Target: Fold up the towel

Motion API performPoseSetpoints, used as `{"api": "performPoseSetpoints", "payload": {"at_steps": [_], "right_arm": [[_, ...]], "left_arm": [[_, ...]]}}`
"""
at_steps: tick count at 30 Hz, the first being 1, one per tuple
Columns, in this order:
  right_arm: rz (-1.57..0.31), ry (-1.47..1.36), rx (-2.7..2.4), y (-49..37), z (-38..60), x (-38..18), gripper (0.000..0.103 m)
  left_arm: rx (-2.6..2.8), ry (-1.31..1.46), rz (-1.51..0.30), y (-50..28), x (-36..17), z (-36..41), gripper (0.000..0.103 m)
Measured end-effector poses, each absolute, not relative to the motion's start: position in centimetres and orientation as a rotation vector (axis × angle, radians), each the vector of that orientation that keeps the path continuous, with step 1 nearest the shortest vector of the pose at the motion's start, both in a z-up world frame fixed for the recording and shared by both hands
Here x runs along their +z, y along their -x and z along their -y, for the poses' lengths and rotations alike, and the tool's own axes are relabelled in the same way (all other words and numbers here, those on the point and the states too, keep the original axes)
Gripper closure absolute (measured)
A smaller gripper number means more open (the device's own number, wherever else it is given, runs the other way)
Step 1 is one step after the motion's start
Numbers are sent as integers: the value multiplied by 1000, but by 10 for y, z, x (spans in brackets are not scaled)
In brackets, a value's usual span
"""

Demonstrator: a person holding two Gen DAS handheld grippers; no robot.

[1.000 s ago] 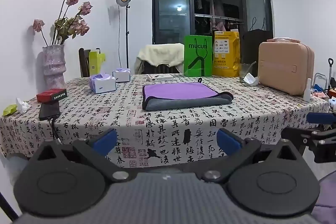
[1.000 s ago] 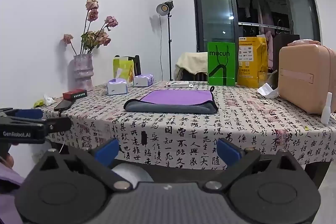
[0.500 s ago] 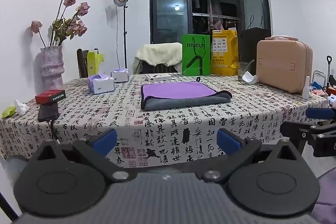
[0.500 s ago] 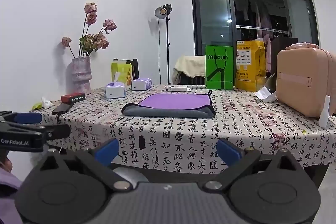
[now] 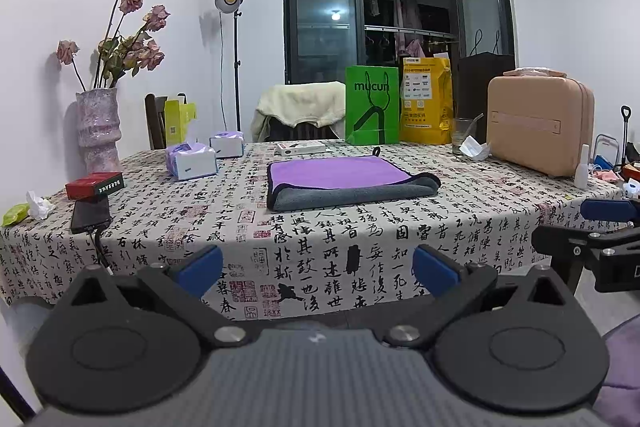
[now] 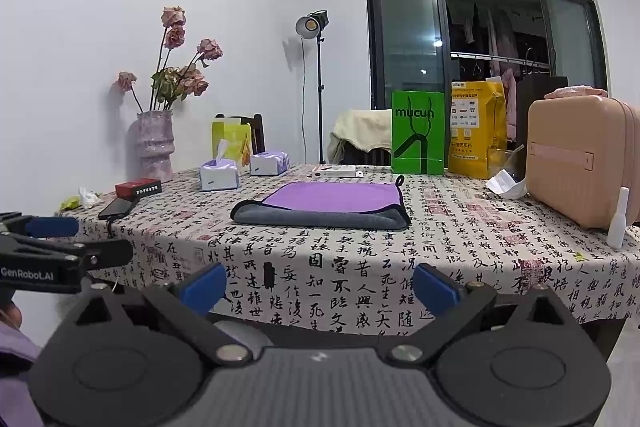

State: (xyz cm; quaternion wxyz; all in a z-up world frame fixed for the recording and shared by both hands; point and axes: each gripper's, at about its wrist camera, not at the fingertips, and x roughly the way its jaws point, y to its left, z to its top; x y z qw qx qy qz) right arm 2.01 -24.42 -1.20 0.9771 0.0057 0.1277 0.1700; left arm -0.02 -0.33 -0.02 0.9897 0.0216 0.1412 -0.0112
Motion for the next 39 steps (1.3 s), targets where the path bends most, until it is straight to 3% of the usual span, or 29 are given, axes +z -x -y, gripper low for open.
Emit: {"api": "performPoseSetpoints", "payload": {"at_steps": [39], "right_arm": [[-279, -29, 331, -23, 246, -16, 3]], "left_arm": [[-23, -47, -287, 0, -1, 5, 0]]}}
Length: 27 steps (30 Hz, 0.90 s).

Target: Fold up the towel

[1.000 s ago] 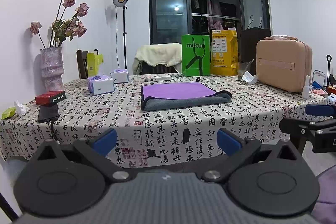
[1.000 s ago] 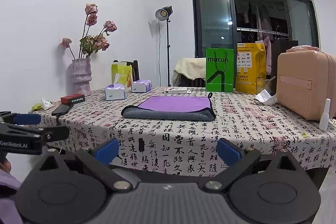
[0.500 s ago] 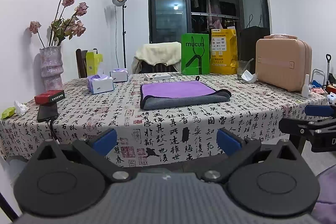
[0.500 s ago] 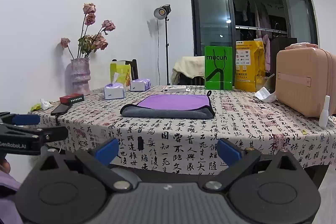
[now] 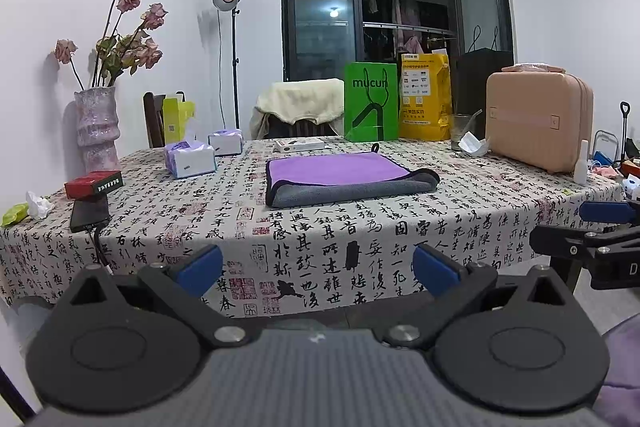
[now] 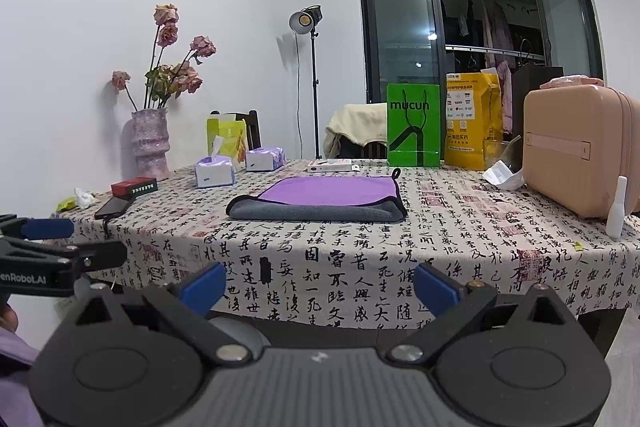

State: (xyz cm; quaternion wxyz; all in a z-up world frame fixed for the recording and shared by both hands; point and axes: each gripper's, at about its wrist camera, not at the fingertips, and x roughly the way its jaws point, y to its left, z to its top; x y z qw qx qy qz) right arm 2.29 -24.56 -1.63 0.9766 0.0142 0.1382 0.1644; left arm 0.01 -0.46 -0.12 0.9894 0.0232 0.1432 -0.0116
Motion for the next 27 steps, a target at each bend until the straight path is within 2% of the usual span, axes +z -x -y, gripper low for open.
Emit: {"api": "performPoseSetpoints", "payload": {"at_steps": [27], "right_arm": [[-288, -33, 332, -30, 245, -19, 2]], "left_arm": [[-32, -43, -329, -10, -9, 5, 0]]}}
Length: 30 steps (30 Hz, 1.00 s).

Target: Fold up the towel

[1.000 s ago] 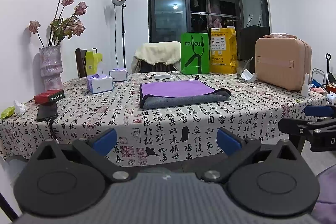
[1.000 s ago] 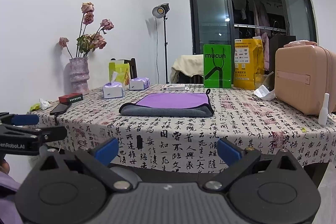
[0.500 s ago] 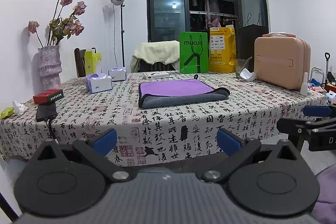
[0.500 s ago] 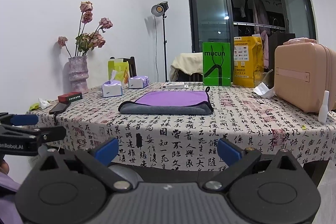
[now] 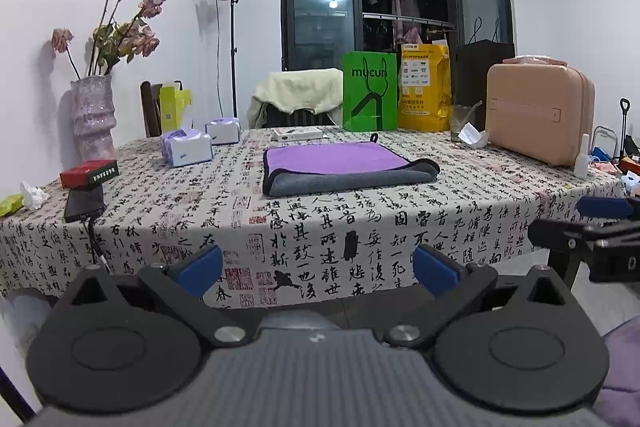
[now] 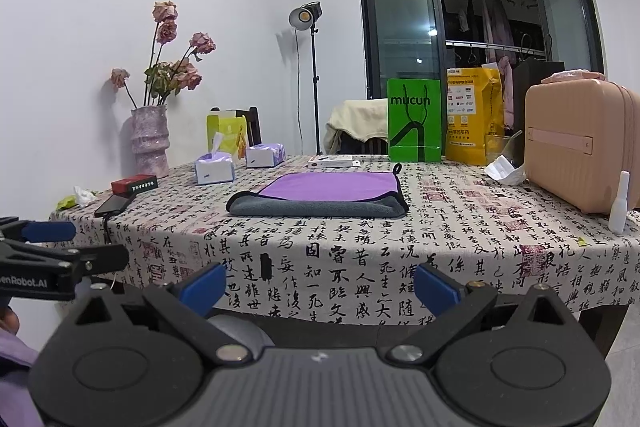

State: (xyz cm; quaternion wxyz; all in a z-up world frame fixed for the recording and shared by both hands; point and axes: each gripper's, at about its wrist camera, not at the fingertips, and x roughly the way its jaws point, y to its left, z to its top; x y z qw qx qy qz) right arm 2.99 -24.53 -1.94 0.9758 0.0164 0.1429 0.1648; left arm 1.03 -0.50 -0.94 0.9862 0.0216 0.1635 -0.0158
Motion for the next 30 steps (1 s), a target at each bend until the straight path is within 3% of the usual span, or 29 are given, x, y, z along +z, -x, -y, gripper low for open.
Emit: {"api": "performPoseSetpoints", "payload": {"at_steps": [30], "right_arm": [[-328, -20, 288, -179, 241, -39, 2]], "left_arm": [[43, 70, -471, -171, -28, -20, 0]]}}
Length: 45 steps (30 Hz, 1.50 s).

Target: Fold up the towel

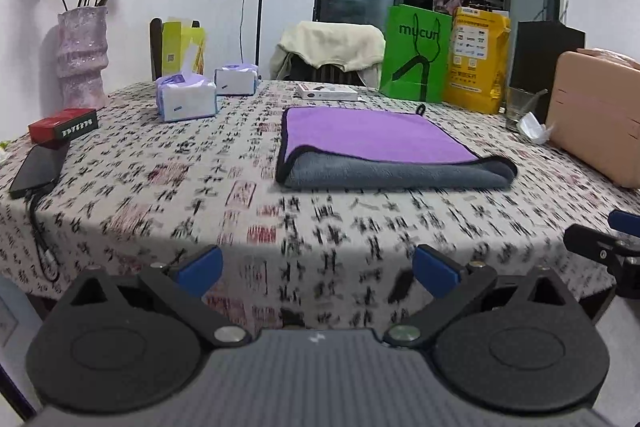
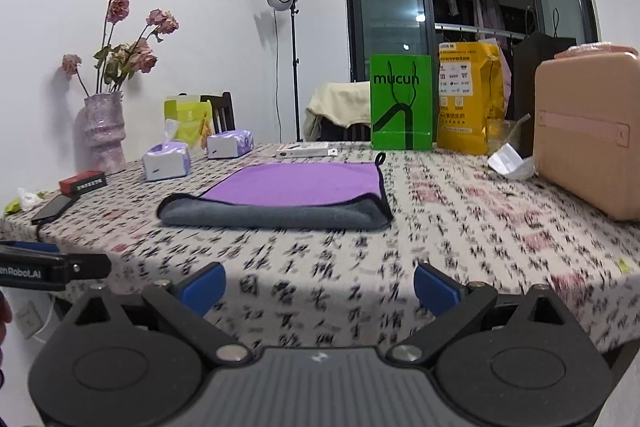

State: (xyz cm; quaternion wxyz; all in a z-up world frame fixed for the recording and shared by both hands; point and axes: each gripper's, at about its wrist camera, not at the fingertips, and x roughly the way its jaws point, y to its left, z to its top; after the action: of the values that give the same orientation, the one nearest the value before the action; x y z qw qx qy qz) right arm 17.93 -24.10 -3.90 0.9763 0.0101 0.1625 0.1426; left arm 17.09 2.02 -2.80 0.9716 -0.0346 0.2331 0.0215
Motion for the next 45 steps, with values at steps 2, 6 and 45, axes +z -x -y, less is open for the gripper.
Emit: {"api": "performPoseSetpoints", "payload": {"at_steps": [2, 6, 45], "right_arm": [[-331, -15, 286, -196, 241, -40, 3], [-361, -16, 314, -228, 242, -41, 8], [-465, 125, 399, -392, 233, -33, 98]], "left_arm": [[49, 66, -466, -186, -28, -22, 0], [49, 58, -455, -219, -26, -25, 1], [-1, -61, -521, -344, -25, -41, 97]]}}
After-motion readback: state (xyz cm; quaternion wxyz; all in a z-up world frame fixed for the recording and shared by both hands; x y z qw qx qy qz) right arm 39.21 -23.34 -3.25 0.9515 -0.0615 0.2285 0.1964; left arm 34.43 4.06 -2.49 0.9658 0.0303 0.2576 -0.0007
